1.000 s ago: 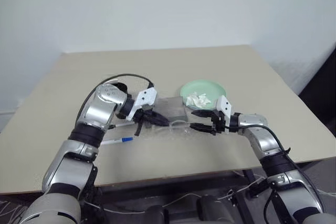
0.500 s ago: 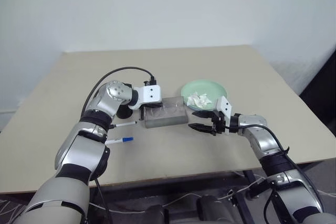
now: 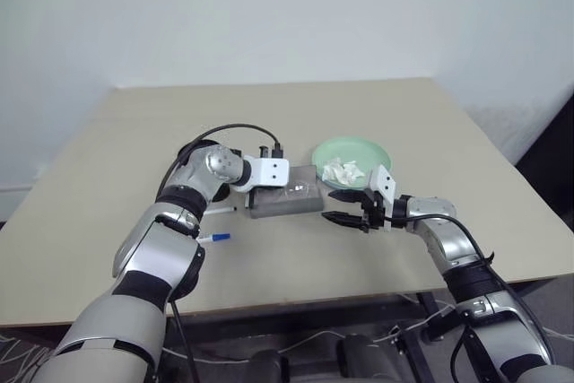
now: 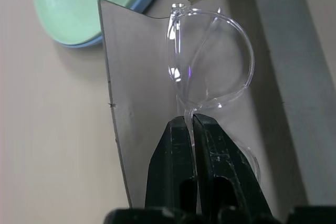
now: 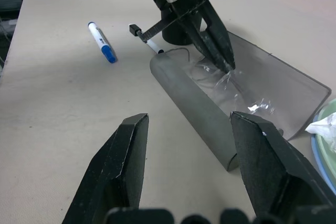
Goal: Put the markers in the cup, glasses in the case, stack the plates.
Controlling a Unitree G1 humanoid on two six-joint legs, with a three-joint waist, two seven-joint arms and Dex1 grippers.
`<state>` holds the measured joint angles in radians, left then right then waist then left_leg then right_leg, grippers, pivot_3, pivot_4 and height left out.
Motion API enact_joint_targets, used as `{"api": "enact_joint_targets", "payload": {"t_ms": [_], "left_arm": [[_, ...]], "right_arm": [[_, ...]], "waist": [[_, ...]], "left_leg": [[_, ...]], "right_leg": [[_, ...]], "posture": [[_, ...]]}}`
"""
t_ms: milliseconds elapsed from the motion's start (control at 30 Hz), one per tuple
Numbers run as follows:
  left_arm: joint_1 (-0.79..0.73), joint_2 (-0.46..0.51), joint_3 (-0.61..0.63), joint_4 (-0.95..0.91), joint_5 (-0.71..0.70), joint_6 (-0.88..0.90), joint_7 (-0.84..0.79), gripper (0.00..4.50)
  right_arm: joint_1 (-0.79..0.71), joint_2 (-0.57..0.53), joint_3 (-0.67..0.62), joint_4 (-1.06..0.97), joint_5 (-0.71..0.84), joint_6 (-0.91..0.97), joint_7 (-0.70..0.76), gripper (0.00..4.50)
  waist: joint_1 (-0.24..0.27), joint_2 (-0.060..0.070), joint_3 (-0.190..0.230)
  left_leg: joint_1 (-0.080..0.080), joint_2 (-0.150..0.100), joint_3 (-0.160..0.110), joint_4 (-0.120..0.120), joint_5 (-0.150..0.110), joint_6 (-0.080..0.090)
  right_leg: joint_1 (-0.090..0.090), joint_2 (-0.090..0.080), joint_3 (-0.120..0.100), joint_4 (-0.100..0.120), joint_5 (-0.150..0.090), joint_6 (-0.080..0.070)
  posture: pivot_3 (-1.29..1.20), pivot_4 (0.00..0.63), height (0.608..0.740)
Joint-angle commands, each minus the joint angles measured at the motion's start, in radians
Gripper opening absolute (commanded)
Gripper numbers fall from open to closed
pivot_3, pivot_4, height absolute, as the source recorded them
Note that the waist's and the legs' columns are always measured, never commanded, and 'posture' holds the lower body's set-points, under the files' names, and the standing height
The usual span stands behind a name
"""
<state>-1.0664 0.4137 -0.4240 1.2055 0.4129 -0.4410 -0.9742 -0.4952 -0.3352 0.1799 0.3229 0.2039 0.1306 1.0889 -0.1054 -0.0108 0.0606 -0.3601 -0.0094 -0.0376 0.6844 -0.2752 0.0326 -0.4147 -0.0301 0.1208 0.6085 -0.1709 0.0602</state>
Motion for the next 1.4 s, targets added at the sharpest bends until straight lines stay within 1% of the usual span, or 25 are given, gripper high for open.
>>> {"api": "enact_joint_targets", "payload": {"t_ms": [33, 167, 267, 433, 467, 500, 633, 867, 1067, 1200, 1400], "left_arm": [[-0.031, -0.004, 0.018, -0.003, -0.019, 0.007, -0.036, 0.67], [-0.039, -0.006, 0.044, -0.007, -0.035, 0.006, -0.023, 1.96], [-0.05, -0.005, 0.061, -0.006, -0.042, 0.016, -0.018, 1.96], [-0.083, -0.004, 0.103, 0.003, -0.061, 0.034, 0.058, 1.96], [-0.091, -0.006, 0.12, 0.006, -0.077, 0.042, 0.067, 1.57], [-0.097, -0.006, 0.132, 0.008, -0.086, 0.045, 0.075, 1.33], [-0.11, -0.004, 0.12, 0.019, -0.049, 0.042, 0.146, 0.04], [-0.127, -0.024, 0.029, 0.074, 0.086, 0.088, 0.373, 0.04], [-0.112, -0.052, -0.01, 0.109, 0.132, 0.107, 0.423, 0.04], [-0.089, -0.065, 0.002, 0.125, 0.119, 0.114, 0.352, 0.04], [-0.078, -0.049, 0.088, 0.117, 0.018, 0.126, 0.12, 0.04]], "right_arm": [[-0.004, 0.002, -0.01, -0.045, 0.016, -0.008, -0.005, 2.68], [-0.003, 0.002, -0.011, -0.046, 0.017, -0.007, -0.005, 2.68], [-0.002, 0.003, -0.01, -0.048, 0.017, -0.006, -0.005, 2.68], [-0.006, 0.006, -0.008, -0.045, 0.017, -0.007, -0.001, 2.68], [-0.007, 0.007, -0.007, -0.045, 0.017, -0.007, -0.001, 2.68], [-0.007, 0.007, -0.007, -0.044, 0.017, -0.008, 0.0, 2.68], [-0.012, 0.008, -0.008, -0.044, 0.018, -0.009, 0.001, 2.68], [-0.028, 0.011, -0.024, -0.06, 0.035, 0.001, -0.005, 2.68], [-0.015, 0.01, -0.027, -0.075, 0.036, 0.005, -0.013, 2.68], [0.003, 0.004, -0.033, -0.098, 0.038, 0.015, -0.024, 2.68], [0.023, -0.005, -0.038, -0.122, 0.041, 0.026, -0.032, 2.68]], "waist": [[0.0, 0.0, 0.0], [0.0, 0.0, 0.0], [0.0, 0.0, 0.0], [0.0, 0.0, 0.0], [0.0, 0.0, 0.0], [0.0, 0.0, 0.0], [0.001, 0.0, 0.0], [0.003, -0.001, 0.0], [0.006, -0.001, 0.0], [0.005, -0.001, 0.0], [0.005, -0.001, 0.0]], "left_leg": [[0.0, 0.0, 0.0, 0.0, 0.0, 0.0], [0.0, 0.0, 0.0, 0.0, 0.0, 0.0], [0.0, 0.0, 0.0, 0.0, 0.0, 0.0], [0.0, 0.0, 0.0, 0.0, 0.0, 0.0], [0.0, 0.0, 0.0, 0.0, 0.0, 0.0], [0.0, 0.0, 0.0, 0.0, 0.0, 0.0], [0.0, 0.0, 0.0, 0.0, 0.0, 0.0], [0.0, 0.0, -0.001, 0.0, 0.0, 0.0], [0.0, 0.0, -0.001, 0.0, 0.0, 0.0], [-0.001, -0.001, -0.001, 0.0, 0.0, 0.0], [0.001, 0.0, 0.0, 0.0, 0.0, 0.0]], "right_leg": [[0.0, 0.0, 0.0, 0.0, 0.0, 0.0], [0.0, 0.0, 0.0, 0.0, 0.0, 0.0], [0.0, 0.0, 0.0, 0.0, 0.0, 0.0], [0.0, 0.0, 0.0, 0.0, 0.0, 0.0], [0.0, 0.0, 0.0, 0.0, 0.0, 0.0], [0.0, 0.0, 0.0, 0.0, 0.0, 0.0], [0.0, 0.0, 0.0, 0.0, 0.0, 0.0], [0.0, 0.0, 0.0, 0.001, 0.0, 0.0], [0.0, 0.0, 0.0, 0.0, 0.0, 0.001], [0.0, 0.0, 0.0, 0.0, 0.0, 0.001], [0.001, 0.0, 0.0, 0.0, 0.0, 0.001]], "posture": [[0.0, 0.0, 0.737], [0.0, 0.0, 0.737], [0.0, 0.0, 0.737], [0.0, 0.0, 0.737], [0.0, 0.0, 0.737], [0.0, 0.0, 0.737], [0.0, 0.0, 0.737], [0.0, 0.0, 0.737], [0.0, 0.0, 0.737], [0.0, 0.0, 0.737], [0.0, 0.0, 0.737]]}}
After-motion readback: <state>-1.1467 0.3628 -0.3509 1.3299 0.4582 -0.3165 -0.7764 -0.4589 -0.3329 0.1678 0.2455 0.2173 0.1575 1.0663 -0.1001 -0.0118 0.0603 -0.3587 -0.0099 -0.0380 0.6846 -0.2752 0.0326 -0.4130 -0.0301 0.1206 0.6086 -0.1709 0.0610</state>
